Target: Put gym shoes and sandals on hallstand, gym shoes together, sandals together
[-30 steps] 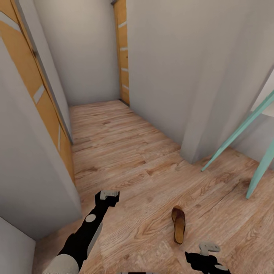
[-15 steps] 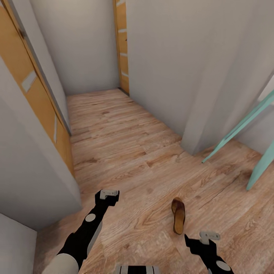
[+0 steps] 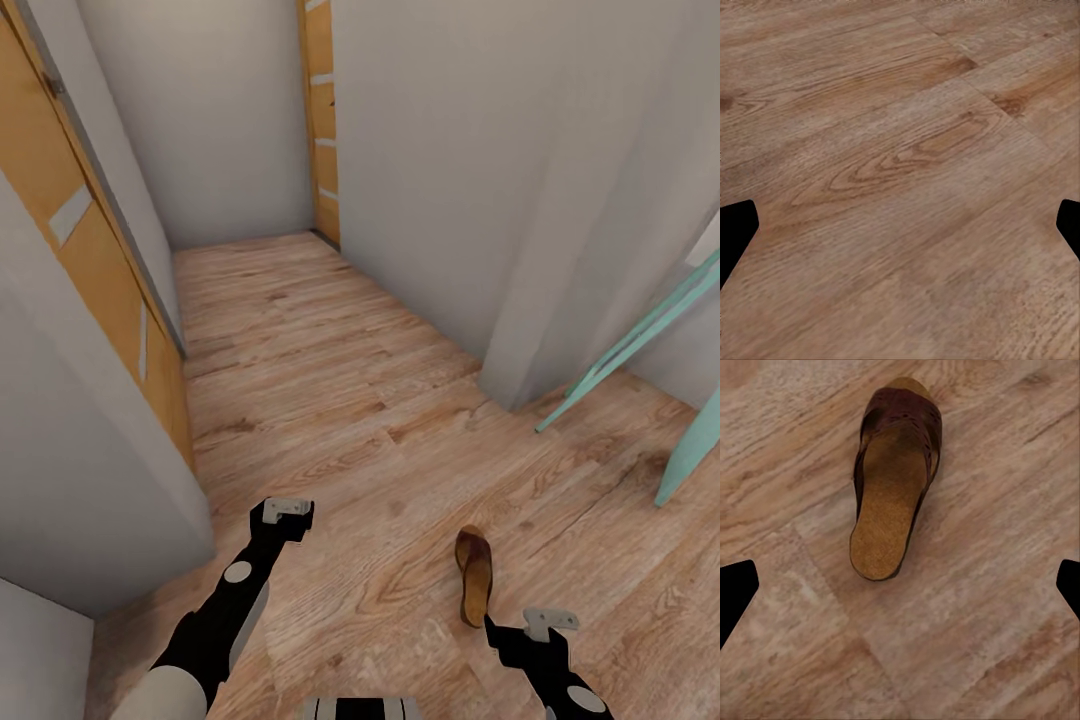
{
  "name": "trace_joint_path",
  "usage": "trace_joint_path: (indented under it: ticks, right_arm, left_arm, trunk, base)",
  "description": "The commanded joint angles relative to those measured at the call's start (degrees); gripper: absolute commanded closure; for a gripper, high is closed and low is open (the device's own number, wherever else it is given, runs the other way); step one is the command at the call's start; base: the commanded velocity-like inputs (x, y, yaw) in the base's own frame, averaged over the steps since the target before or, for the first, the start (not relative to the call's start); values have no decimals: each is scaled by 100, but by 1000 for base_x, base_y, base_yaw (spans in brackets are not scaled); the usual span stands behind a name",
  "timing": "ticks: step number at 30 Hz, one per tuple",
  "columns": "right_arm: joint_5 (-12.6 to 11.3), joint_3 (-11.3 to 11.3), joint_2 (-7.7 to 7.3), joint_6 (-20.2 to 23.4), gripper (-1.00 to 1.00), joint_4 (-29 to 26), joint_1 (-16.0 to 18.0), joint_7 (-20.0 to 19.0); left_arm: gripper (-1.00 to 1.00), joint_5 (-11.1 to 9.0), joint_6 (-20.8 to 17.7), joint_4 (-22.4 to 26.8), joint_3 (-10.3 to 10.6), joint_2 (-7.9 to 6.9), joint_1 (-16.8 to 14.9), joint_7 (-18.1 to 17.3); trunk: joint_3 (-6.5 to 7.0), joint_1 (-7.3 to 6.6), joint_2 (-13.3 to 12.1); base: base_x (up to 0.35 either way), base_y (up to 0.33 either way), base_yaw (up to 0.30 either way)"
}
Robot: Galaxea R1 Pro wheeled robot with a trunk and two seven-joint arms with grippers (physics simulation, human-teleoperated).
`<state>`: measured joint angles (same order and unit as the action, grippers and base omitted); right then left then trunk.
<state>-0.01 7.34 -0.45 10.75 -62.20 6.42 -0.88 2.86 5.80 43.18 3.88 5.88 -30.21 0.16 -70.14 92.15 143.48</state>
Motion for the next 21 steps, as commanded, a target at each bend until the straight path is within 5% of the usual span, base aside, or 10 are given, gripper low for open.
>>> trace_joint_path:
  ticks: [1,21]
  right_arm:
    - [1,12,1,31,-100,-4,0,-9]
    - [-7,39,1,32,-100,20,1,-9]
  left_arm:
    - [-100,30,18,-3,-1,1,-2,2]
    - [-100,30,18,-3,-1,1,-2,2]
  trunk:
    - [-4,2,1]
    - [-27,2,1]
  base:
    - [220,56,0]
    - [103,7,0]
